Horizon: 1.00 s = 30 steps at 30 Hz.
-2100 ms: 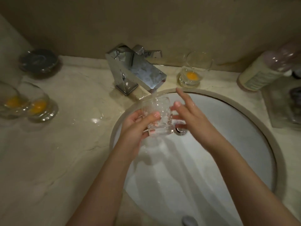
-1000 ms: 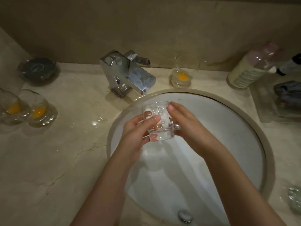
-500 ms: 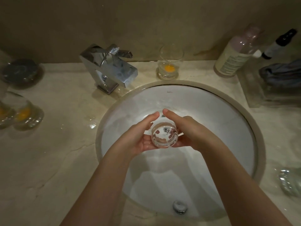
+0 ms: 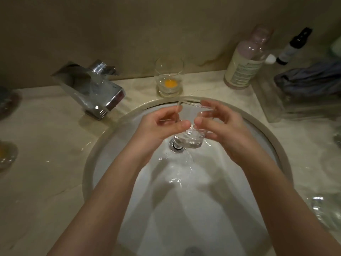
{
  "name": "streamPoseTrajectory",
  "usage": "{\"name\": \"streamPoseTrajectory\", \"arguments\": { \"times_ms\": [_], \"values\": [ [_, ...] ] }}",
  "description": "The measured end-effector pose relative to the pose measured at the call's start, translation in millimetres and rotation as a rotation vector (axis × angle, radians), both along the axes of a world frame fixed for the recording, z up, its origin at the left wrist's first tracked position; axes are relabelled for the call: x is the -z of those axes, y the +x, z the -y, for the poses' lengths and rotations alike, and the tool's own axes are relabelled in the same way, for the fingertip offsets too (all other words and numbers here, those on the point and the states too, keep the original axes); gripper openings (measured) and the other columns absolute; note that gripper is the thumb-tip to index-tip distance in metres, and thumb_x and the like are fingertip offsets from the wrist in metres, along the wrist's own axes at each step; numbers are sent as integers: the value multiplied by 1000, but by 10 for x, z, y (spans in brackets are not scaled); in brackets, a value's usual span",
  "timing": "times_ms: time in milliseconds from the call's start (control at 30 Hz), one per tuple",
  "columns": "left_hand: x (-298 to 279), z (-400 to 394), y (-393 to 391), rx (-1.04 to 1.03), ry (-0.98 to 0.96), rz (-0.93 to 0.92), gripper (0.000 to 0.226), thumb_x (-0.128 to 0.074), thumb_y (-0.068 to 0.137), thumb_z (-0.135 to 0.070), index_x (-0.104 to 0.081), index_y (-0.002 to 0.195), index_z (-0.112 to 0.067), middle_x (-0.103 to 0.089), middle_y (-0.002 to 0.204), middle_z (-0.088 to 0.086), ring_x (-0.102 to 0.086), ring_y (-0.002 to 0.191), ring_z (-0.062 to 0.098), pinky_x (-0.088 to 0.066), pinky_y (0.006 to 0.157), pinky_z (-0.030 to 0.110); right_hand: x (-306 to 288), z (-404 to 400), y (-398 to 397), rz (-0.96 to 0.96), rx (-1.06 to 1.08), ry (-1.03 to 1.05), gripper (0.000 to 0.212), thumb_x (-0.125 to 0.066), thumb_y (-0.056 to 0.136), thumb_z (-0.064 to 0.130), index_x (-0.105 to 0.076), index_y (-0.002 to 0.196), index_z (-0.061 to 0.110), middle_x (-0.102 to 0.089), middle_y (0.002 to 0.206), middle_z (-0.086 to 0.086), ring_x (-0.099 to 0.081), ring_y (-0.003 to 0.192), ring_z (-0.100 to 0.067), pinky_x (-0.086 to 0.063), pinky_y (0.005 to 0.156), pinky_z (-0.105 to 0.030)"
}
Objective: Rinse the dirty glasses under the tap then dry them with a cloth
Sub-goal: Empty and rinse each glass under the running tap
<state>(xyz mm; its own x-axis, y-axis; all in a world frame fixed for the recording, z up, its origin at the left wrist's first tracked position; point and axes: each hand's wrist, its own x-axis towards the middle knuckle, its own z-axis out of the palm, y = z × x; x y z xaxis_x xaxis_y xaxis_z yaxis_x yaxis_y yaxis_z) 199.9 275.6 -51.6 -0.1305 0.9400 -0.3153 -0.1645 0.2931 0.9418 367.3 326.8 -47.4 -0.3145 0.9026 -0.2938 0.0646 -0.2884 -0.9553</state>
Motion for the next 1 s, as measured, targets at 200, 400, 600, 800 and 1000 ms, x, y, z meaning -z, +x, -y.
{"name": "streamPoseTrajectory", "arguments": {
  "times_ms": [200,400,600,800,1000],
  "values": [
    [55,-418,-98,-360,89,-238,45,-85,69,-6,-61,104,-18,-64,95,-2,-62,86,8,-51,75,16,-40,-291,-59,170,240,295,61,-89,65,18,-53,113,30,-57,99,5,-64,69,-2,-52,67,-18],
    [212,-737,-188,-411,34,-446,92,-91,65,-18,-39,141,-16,-51,131,2,-49,119,12,-42,105,29,26,-565,-255,299,379,445,70,-82,50,40,-46,109,33,-56,107,5,-64,92,-22,-55,82,-39],
    [270,-982,-197,-298,108,-452,106,-93,47,-23,-40,139,-19,-55,116,-13,-56,103,-3,-46,98,23,146,-734,-342,368,457,491,70,-86,60,28,-48,118,22,-53,118,-1,-56,101,-12,-50,89,-39],
    [360,-1045,-199,-347,156,-454,85,-93,61,-19,-42,128,-29,-54,108,-18,-55,102,0,-43,87,10,187,-871,-342,379,420,509,70,-87,61,27,-44,115,25,-51,119,-2,-55,104,-13,-50,91,-37],
    [327,-1008,-166,-409,166,-398,89,-88,43,-35,-47,121,-29,-60,105,-12,-61,105,9,-50,96,28,192,-894,-307,408,332,501,76,-86,62,27,-44,125,16,-51,122,-7,-56,110,-22,-48,95,-39]
  ]
}}
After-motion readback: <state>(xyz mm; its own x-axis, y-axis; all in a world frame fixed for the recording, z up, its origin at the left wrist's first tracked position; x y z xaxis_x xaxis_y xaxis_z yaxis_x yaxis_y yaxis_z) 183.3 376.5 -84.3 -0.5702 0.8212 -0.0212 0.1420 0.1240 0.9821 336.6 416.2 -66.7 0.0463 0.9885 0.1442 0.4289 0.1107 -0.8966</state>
